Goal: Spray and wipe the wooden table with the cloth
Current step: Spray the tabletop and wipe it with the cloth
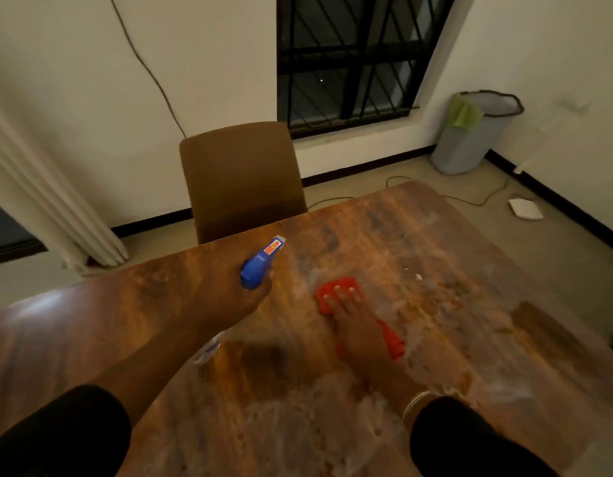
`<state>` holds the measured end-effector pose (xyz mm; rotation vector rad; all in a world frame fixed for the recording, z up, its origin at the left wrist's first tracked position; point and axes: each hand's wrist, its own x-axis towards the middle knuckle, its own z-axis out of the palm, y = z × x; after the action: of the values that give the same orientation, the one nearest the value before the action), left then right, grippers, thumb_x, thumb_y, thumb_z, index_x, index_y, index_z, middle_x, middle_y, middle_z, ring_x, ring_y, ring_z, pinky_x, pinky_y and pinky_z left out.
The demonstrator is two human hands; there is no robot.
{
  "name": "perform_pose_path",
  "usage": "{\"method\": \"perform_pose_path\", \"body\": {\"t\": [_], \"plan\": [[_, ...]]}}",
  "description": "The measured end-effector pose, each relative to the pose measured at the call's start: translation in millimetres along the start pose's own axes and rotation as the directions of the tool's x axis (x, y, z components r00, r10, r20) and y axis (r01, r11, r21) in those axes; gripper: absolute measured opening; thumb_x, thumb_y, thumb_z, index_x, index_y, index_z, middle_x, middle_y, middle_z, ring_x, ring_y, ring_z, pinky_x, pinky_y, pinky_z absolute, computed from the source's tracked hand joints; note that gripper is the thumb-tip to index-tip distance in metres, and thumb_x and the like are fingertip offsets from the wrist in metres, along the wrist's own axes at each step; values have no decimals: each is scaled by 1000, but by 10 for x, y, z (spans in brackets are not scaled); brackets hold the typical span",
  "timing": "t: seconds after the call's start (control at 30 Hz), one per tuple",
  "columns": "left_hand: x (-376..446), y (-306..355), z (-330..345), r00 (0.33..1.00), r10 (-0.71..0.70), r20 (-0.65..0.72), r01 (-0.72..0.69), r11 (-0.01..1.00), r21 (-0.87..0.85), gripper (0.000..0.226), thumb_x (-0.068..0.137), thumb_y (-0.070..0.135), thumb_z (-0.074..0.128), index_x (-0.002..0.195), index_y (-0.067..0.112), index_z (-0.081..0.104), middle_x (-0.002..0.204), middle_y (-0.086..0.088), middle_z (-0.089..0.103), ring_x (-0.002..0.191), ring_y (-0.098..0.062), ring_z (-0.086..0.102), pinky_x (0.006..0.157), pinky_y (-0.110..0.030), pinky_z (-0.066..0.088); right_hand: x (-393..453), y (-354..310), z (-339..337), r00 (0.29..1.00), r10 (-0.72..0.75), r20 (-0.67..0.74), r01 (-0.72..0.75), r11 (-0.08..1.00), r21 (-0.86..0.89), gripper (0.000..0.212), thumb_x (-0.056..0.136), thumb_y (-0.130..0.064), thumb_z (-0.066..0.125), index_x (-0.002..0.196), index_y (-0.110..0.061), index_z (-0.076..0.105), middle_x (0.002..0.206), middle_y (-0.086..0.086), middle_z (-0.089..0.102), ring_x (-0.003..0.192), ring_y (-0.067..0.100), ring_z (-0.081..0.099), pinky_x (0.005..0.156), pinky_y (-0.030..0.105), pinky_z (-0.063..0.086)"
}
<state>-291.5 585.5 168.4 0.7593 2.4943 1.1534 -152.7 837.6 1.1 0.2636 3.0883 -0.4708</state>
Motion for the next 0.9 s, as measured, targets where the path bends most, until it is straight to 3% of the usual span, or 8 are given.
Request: {"method": "perform_pose_path", "body": {"t": [0.1, 0.17, 0.3, 0.37, 0.43, 0.6, 0.77, 0.9], "plan": [[181, 262, 327, 965, 216, -149, -163, 939, 302, 35, 75, 41, 73, 100, 16, 67, 74, 14, 51, 59, 5, 42, 59, -9, 35, 21, 550, -263, 959, 244, -142, -210, 953, 220, 50, 110, -7, 42, 158, -18, 44, 170, 8, 30, 160, 34, 22, 133, 46, 12], [302, 393, 589, 988, 152, -13, -144, 959, 244, 25, 85, 22, 70, 108, 15, 62, 79, 11, 55, 63, 1, 47, 64, -8, 41, 26, 751, -424, 857, 422, -294, -239, 832, 500, 43, 108, 3, 46, 149, -6, 55, 161, 15, 45, 154, 35, 37, 130, 48, 22], [599, 562, 970, 987, 135, 82, -151, 960, 234, 15, 87, 27, 66, 82, 27, 53, 65, 8, 52, 61, -7, 51, 67, -25, 45, -27, 1097, -676, 695, 590, -411, -181, 697, 694, 39, 110, -1, 44, 147, -4, 57, 155, 19, 53, 139, 21, 57, 118, 22, 41], [736, 664, 1123, 987, 142, 68, -156, 945, 288, 26, 86, 31, 66, 70, 31, 46, 56, 8, 46, 52, -7, 51, 58, -15, 38, -32, 1256, -801, 692, 604, -394, -141, 649, 748, 40, 113, -7, 41, 151, -9, 54, 151, 17, 56, 112, 37, 71, 95, 48, 61], [793, 756, 1267, 988, 131, 82, -149, 948, 281, 31, 86, 29, 66, 66, 30, 43, 51, 9, 42, 48, -3, 50, 50, -10, 37, -45, 1419, -882, 677, 610, -413, -142, 658, 740, 41, 114, -13, 39, 152, -13, 53, 151, 15, 55, 100, 34, 74, 81, 50, 65], [892, 910, 1620, 973, 164, 162, -194, 962, 190, 32, 81, 20, 69, 65, 31, 44, 52, 9, 43, 46, -4, 46, 51, -10, 38, -137, 1759, -971, 656, 619, -433, -228, 709, 668, 41, 114, -21, 39, 154, -21, 52, 163, 4, 45, 137, 39, 57, 104, 61, 53], [983, 944, 1719, 979, 148, 138, -171, 971, 169, 31, 78, 21, 71, 64, 30, 45, 51, 8, 44, 45, -6, 46, 52, -14, 37, -143, 1970, -946, 677, 616, -402, -268, 715, 645, 43, 115, -25, 36, 156, -24, 48, 167, 3, 39, 127, 40, 65, 95, 60, 58], [1087, 975, 1537, 985, 164, 52, -170, 974, 153, 28, 83, 24, 69, 69, 30, 45, 53, 8, 43, 52, 4, 53, 50, -4, 38, 19, 2106, -862, 742, 575, -343, -324, 757, 568, 44, 115, -22, 36, 157, -22, 48, 164, 8, 44, 142, 36, 52, 112, 56, 48]]}}
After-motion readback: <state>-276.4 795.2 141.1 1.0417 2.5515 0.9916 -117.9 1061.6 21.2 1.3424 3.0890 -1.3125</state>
